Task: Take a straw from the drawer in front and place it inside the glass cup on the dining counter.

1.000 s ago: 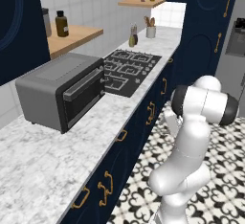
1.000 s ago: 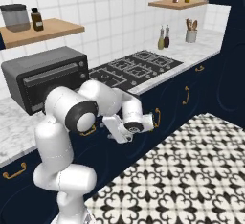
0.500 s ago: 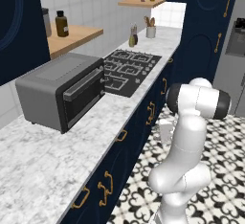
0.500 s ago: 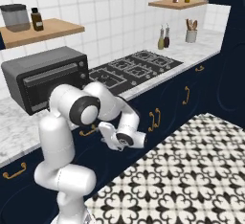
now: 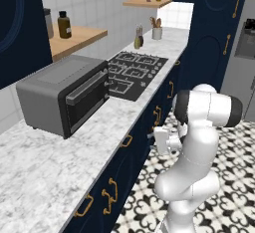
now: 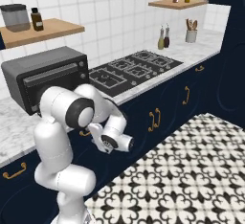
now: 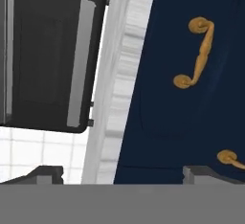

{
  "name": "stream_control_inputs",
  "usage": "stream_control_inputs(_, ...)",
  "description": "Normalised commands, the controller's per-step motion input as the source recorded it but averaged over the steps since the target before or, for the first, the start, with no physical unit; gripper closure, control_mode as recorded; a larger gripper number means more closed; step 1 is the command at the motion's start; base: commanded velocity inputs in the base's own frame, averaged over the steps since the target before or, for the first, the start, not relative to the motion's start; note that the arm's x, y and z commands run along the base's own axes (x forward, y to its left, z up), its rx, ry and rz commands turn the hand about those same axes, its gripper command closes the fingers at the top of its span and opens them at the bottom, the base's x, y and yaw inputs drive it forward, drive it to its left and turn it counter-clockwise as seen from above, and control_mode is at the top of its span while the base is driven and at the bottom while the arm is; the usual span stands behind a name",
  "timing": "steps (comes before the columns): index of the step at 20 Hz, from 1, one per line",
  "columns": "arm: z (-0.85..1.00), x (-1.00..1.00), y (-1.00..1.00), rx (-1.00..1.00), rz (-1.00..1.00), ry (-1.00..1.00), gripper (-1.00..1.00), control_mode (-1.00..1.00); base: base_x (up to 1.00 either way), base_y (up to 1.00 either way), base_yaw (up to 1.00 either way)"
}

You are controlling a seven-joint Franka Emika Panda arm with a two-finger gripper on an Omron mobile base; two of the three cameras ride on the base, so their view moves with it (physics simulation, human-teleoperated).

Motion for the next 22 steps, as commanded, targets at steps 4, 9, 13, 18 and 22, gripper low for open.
stream_control_inputs(4,-0.21,0.0,0.28,0.0,0.0,0.13,-1.0,-1.0,0.0,0.0,0.0)
stream_control_inputs(9,-0.19,0.0,0.1,0.0,0.0,0.1,-1.0,-1.0,0.0,0.0,0.0)
stream_control_inputs(13,-0.22,0.22,0.01,0.0,0.0,0.02,-1.0,-1.0,0.0,0.0,0.0)
stream_control_inputs(18,-0.21,0.52,0.0,0.0,0.0,0.0,-1.0,-1.0,0.0,0.0,0.0)
stream_control_inputs(22,-0.29,0.48,0.0,0.0,0.0,0.0,-1.0,-1.0,0.0,0.0,0.0)
